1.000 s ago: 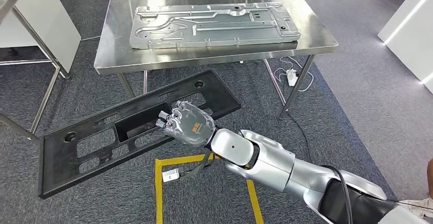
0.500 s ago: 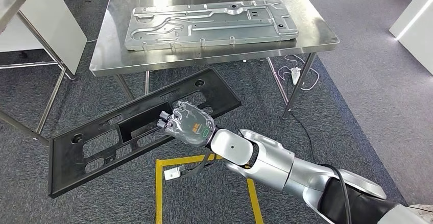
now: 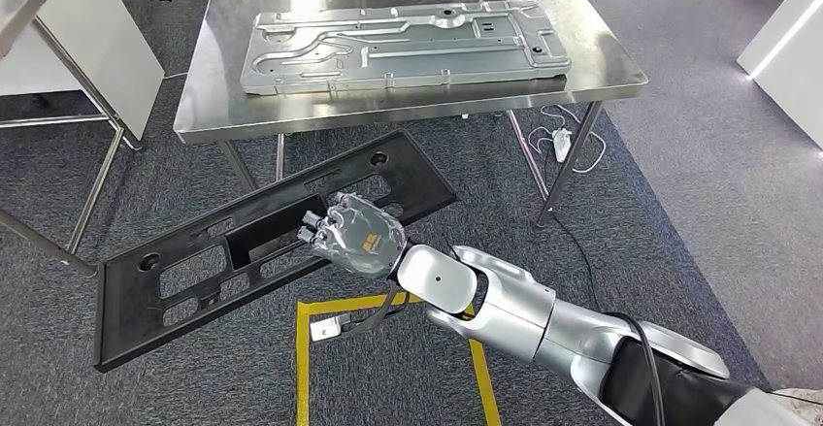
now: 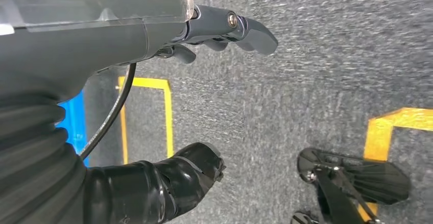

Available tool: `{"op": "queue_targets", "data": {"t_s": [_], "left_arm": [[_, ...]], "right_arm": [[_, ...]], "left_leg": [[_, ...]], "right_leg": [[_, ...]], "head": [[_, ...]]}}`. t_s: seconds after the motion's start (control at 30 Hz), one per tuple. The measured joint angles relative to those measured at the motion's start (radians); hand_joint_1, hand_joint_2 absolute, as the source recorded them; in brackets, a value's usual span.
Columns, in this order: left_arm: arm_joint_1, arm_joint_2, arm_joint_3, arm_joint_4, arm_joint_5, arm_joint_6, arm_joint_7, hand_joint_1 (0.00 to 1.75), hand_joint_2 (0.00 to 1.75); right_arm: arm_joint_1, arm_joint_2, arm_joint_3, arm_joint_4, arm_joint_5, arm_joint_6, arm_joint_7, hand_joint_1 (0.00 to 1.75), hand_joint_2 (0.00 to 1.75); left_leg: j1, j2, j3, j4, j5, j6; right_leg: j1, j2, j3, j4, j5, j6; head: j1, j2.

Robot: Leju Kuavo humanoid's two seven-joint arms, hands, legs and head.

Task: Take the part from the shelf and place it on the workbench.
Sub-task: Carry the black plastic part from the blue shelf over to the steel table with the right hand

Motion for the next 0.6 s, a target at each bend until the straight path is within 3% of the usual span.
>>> {"op": "queue_targets", "data": {"t_s": [0.27, 0.47, 0.6], "left_arm": [[0.001, 0.001, 0.0, 0.0, -0.002, -0.043, -0.043, 0.0, 1.75], [0.0, 0.005, 0.015, 0.0, 0.039, -0.097, 0.032, 0.0, 1.75], [0.0, 0.007, 0.024, 0.0, 0.048, -0.104, 0.051, 0.0, 1.75]], "right_arm": [[-0.011, -0.01, -0.033, 0.007, -0.023, 0.007, -0.001, 1.75, 1.75], [-0.021, -0.009, -0.035, 0.007, -0.025, 0.022, -0.01, 1.75, 1.75], [-0.028, -0.002, -0.035, 0.007, -0.025, 0.028, -0.01, 1.75, 1.75]], "left_leg": [[-0.001, 0.0, -0.002, 0.003, -0.001, 0.001], [-0.001, 0.0, -0.002, 0.004, -0.001, 0.001], [-0.002, 0.0, -0.005, 0.011, -0.007, 0.011]], "right_leg": [[-0.001, 0.0, 0.0, -0.001, 0.001, 0.001], [-0.001, 0.0, 0.0, -0.001, 0.001, 0.002], [-0.007, -0.001, 0.001, -0.003, 0.001, 0.006]], "head": [[0.0, 0.0], [0.0, 0.0], [0.0, 0.0]]}}
